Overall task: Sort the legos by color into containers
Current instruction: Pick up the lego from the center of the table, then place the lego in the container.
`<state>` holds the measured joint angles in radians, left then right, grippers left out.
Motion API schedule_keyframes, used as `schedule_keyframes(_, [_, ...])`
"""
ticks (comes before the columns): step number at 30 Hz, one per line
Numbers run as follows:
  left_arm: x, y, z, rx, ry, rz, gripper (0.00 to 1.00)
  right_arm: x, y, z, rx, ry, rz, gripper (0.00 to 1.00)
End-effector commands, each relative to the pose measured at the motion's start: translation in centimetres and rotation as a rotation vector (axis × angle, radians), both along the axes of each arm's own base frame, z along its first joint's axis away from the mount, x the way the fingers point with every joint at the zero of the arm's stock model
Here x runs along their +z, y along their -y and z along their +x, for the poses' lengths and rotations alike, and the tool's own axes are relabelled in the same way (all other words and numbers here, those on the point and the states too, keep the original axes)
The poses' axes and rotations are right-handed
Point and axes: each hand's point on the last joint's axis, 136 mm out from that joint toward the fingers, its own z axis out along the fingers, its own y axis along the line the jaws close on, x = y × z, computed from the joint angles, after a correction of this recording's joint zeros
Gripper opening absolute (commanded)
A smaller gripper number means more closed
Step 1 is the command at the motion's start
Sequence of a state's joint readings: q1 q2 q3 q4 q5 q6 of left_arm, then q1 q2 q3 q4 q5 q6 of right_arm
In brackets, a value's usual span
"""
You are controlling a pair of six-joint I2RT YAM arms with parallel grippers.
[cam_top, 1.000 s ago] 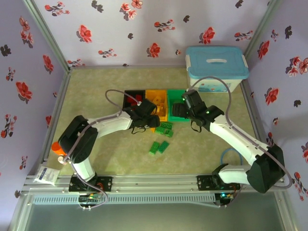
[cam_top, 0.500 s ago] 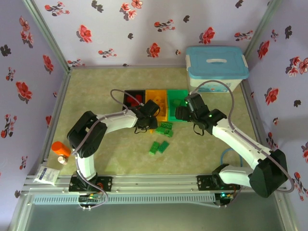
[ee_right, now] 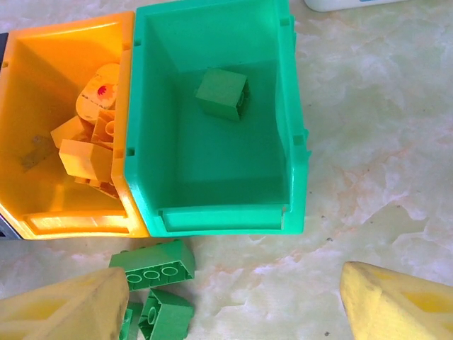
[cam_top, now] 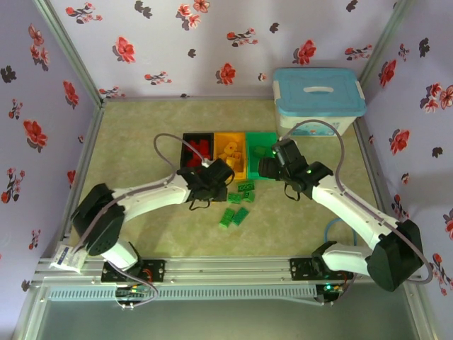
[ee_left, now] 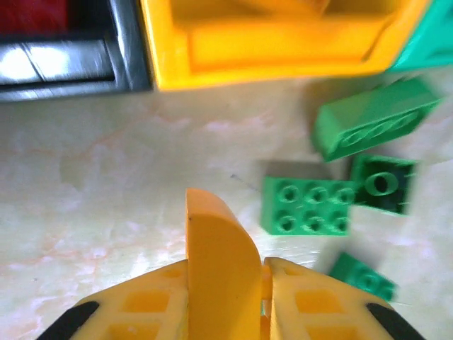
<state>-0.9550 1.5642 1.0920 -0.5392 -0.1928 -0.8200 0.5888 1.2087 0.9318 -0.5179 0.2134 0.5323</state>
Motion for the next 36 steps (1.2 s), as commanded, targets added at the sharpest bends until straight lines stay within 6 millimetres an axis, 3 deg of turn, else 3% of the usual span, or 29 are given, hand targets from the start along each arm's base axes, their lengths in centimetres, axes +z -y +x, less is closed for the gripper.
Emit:
schedule_keyframes(1, [4.6,-1.0,2.8,0.009,0.115,-0.008,0.15,0.4,-0.1,0.4,-0.028,0.024,0.042,0.78])
schedule_keyframes(5, [7.9,-0.2,6.8,0.014,0.157,-0.079,0.17,0.5,-0.3,0.2,-0.025,0.012,0.057,0.78])
schedule_keyframes(8, [8.5,1.1,9.3,-0.011,0.153,-0.09,0.17,0.5,0.1,-0.4,-0.027,0.005,0.051,0.78])
schedule_keyframes(19, [4.2,3.0,15.2,-0.029,0.063,-0.022,0.19,-1.2,1.7,-2.5,-0.036,-0.023,0.028,0.78])
schedule_keyframes(22, [3.4,3.0,15.8,-0.026,0.04,-0.003,0.23,-1.2,1.5,-2.5,-0.033,-0.026,0.034,0.78])
schedule_keyframes(25, [3.7,2.6,15.8,-0.026,0.042,0.018,0.37,-1.0,1.3,-2.3,-0.026,-0.026,0.039,0.78])
schedule_keyframes(27, [4.7,2.2,15.5,-0.028,0.066,0.022,0.44,-0.9,0.9,-2.3,-0.008,-0.025,0.045,0.78])
schedule_keyframes(32, [8.0,1.1,14.2,-0.029,0.165,-0.022,0.48,-1.5,-0.3,-2.3,0.049,-0.06,0.056,0.79])
schedule_keyframes(36, [9.3,-0.4,12.6,-0.011,0.192,-0.043,0.49,-2.1,-1.9,-2.7,0.107,-0.087,0.063,0.79])
